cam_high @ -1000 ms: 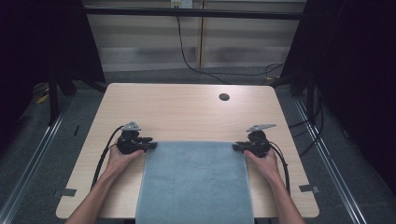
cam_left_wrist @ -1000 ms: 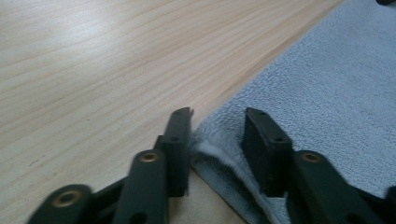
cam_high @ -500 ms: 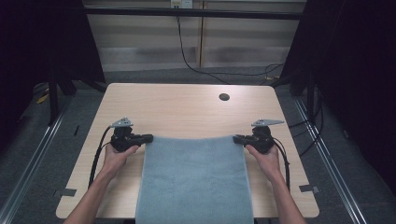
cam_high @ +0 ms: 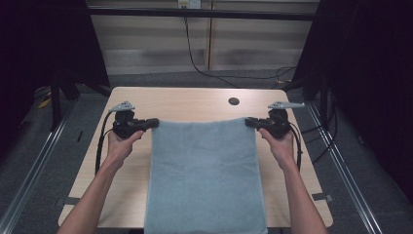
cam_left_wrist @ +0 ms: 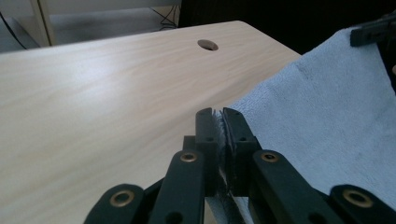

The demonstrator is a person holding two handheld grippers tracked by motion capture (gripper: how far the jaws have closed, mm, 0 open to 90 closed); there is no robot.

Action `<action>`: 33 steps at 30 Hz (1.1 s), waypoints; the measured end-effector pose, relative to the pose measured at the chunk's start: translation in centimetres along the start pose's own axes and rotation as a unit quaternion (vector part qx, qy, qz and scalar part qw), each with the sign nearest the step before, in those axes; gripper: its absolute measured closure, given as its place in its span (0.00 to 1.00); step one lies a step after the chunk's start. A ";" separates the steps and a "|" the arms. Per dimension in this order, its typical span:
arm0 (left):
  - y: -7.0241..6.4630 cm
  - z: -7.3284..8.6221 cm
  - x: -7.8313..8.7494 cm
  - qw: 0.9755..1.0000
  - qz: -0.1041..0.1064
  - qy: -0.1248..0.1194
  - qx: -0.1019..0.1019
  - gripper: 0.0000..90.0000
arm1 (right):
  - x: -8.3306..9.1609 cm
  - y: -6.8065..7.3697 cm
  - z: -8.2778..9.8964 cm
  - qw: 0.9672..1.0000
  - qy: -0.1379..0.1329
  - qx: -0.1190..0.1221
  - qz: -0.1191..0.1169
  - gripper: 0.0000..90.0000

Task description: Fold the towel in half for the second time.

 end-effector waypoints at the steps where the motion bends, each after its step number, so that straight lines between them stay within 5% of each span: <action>1: 0.0 -0.5 0.0 1.000 0.001 -0.007 0.001 0.96 | 0.0 -0.1 -0.6 1.000 0.003 0.003 0.006 0.93; 8: -0.5 -3.4 0.8 0.999 -0.002 -0.043 -0.005 0.96 | 1.0 -0.3 -3.5 0.999 -0.017 0.019 0.026 0.94; 12: -1.4 -3.1 2.2 0.998 0.007 -0.055 -0.018 0.96 | 2.2 1.1 -3.3 0.999 -0.029 0.031 0.014 0.94; 21: -4.0 0.8 6.1 0.997 0.042 -0.065 -0.029 0.96 | 4.5 4.5 1.5 0.998 -0.018 0.049 -0.017 0.93; 33: -6.7 8.1 8.9 0.996 0.080 -0.005 -0.036 0.95 | 5.7 7.9 10.3 0.998 0.038 0.026 -0.036 0.90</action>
Point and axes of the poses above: each handheld gripper's, and its own axes: x roughly backward along the jaws, z roughly out of its underside, y roughly to its left, the point moved 1 cm from there along -x, roughly forward along the jaws, and after that the axes turned 13 degrees about -z, right-handed, at the moved point
